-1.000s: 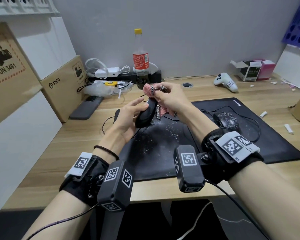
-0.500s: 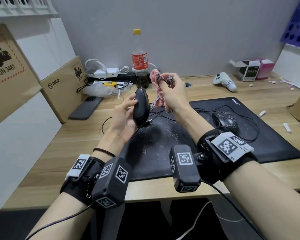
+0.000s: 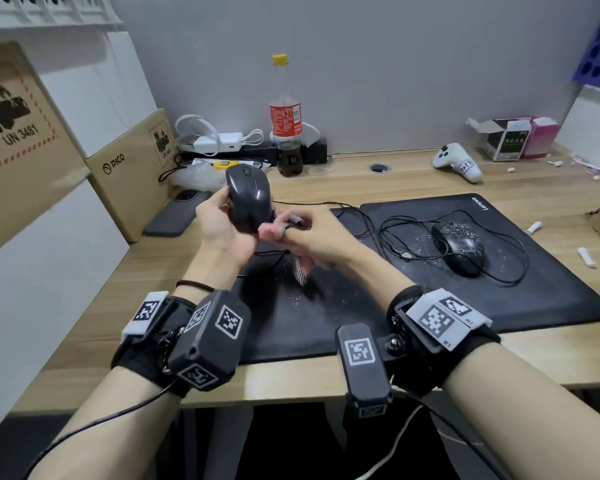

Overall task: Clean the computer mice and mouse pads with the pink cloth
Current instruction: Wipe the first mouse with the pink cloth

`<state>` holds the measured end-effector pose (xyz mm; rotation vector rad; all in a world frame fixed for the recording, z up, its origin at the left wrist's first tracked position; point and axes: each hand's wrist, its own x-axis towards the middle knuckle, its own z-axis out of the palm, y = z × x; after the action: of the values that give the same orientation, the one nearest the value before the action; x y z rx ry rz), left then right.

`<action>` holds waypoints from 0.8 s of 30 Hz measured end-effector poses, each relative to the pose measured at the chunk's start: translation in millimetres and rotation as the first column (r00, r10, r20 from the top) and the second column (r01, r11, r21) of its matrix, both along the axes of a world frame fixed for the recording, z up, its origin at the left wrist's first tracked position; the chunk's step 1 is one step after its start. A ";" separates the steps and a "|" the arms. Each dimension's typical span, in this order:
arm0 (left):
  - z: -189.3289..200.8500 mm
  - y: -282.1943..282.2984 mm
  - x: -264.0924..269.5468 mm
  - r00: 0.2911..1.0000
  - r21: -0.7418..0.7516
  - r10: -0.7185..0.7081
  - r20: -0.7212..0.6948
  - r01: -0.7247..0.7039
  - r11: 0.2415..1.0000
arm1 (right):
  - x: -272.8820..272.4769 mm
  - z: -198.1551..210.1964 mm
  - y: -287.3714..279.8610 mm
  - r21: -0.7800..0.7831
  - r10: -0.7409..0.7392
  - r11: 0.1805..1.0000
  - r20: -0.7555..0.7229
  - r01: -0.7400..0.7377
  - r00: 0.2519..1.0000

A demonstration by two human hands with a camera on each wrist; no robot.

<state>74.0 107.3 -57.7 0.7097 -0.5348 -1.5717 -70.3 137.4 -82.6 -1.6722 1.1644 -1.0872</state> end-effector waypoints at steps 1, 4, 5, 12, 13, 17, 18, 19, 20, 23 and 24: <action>-2.0 -0.8 3.2 1.000 0.002 -0.007 -0.009 0.007 1.000 | -2.8 1.3 -2.9 0.020 -0.044 0.999 0.070 0.043 0.997; -5.7 1.0 6.9 0.998 0.018 -0.056 -0.007 0.056 0.998 | -5.9 12.8 -12.7 0.051 -0.184 0.983 0.251 0.177 0.950; -6.9 1.8 6.3 0.997 0.015 -0.068 0.025 0.068 0.998 | -4.2 16.6 -17.0 0.062 -0.213 0.977 0.300 0.204 0.930; -6.7 -2.0 -11.4 0.975 0.093 -0.038 0.217 0.018 0.996 | 26.7 12.8 -35.6 0.077 -0.254 0.967 0.238 0.243 0.937; -5.9 -8.1 -9.1 0.977 0.099 0.001 0.213 -0.023 0.995 | 30.0 12.1 -30.9 0.058 -0.225 0.974 0.229 0.217 0.947; -3.4 -22.4 2.3 0.968 0.149 0.041 0.248 -0.080 0.986 | 30.7 8.1 -15.5 0.011 -0.060 0.998 0.123 0.059 0.991; -4.0 -21.0 2.9 0.962 0.161 0.005 0.273 -0.051 0.986 | 29.0 7.6 -16.2 0.004 -0.060 0.998 0.103 0.060 0.993; -4.3 -19.7 2.3 0.954 0.156 -0.038 0.298 -0.010 0.988 | 26.9 8.1 -18.0 -0.001 -0.086 0.996 0.102 0.087 0.991; -3.7 -18.2 1.7 0.941 0.144 -0.079 0.329 0.033 0.989 | 24.9 9.5 -20.6 -0.001 -0.131 0.991 0.124 0.132 0.984; 1.6 -20.6 2.5 0.878 0.088 -0.147 0.455 0.121 0.989 | 16.1 16.9 -31.3 0.038 -0.293 0.955 0.270 0.294 0.917; 3.7 -21.5 2.2 0.865 0.070 -0.159 0.477 0.143 0.987 | 13.6 19.6 -34.5 0.054 -0.321 0.946 0.322 0.321 0.891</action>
<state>76.2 85.8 -53.9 1.1193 -0.9539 -1.5483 -56.7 103.0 -63.1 -1.2580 1.2420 -1.5070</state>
